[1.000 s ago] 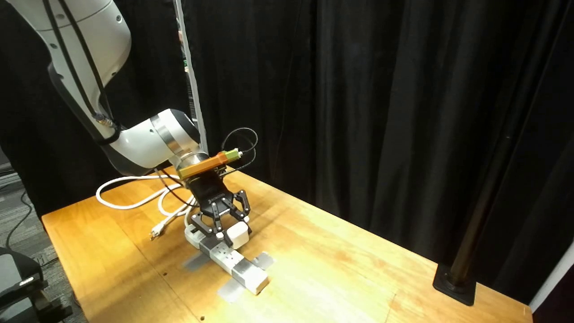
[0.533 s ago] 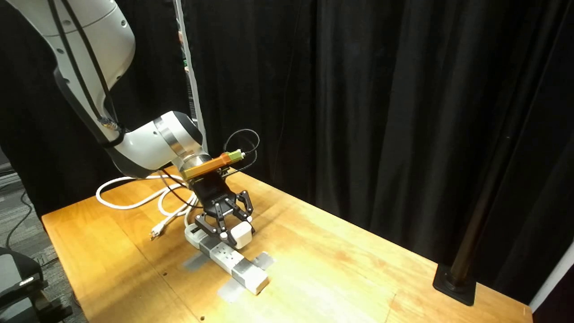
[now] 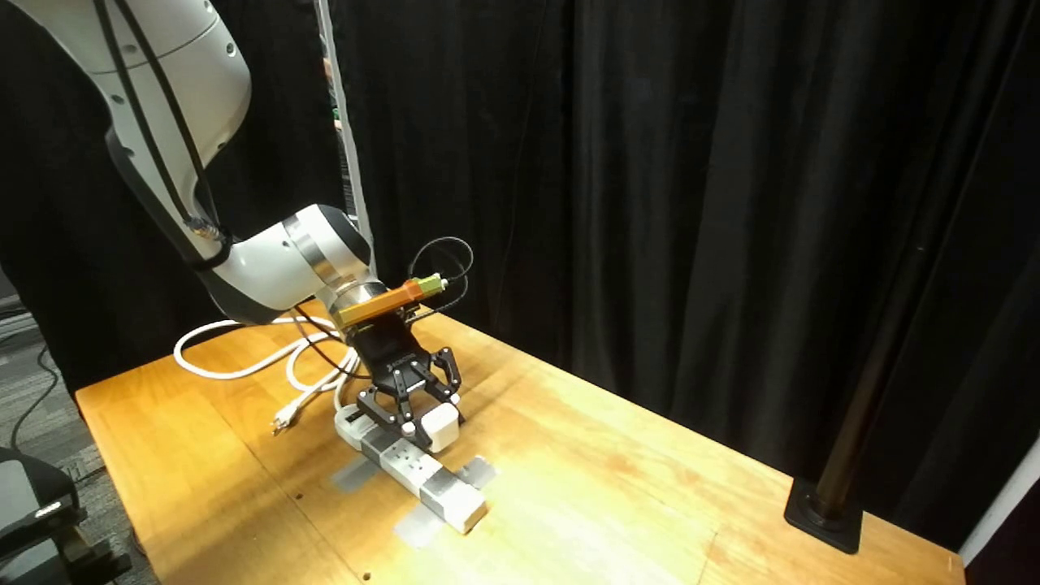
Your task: Plug the charger head into the extension cord
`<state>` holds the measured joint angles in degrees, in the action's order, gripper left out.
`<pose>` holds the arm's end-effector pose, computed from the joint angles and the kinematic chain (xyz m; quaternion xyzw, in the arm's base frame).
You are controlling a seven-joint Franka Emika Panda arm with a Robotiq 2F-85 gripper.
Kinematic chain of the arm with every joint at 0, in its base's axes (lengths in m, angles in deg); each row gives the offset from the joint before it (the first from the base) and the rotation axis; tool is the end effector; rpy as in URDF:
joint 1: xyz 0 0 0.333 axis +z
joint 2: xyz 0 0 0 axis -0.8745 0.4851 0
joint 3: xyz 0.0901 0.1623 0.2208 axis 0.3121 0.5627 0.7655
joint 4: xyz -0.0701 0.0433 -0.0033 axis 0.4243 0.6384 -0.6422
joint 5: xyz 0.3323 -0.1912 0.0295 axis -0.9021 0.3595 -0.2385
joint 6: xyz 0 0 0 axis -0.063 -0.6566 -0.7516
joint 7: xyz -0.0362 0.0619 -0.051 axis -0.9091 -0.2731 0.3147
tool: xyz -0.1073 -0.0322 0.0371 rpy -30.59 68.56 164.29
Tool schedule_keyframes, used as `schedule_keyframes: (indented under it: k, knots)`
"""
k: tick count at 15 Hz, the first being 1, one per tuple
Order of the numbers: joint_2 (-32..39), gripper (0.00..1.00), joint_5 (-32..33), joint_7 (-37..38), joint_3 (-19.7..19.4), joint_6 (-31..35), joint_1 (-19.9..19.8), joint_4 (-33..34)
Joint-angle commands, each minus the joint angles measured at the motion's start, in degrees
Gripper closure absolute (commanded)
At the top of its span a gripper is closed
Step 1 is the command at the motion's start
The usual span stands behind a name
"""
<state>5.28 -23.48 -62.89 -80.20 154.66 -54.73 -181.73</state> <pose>0.5329 0.0382 0.0586 0.6632 0.5525 -0.3610 0.3531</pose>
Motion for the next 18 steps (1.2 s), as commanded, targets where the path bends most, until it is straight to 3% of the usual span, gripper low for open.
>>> schedule_keyframes:
  k: [1, 18]
  knots:
    - [0.2, 0.77, 0.0, -0.1, 0.2, -0.3, -0.1, 0.3]
    - [3.8, 0.77, 4.4, -4.2, 0.1, 1.3, 0.0, 1.9]
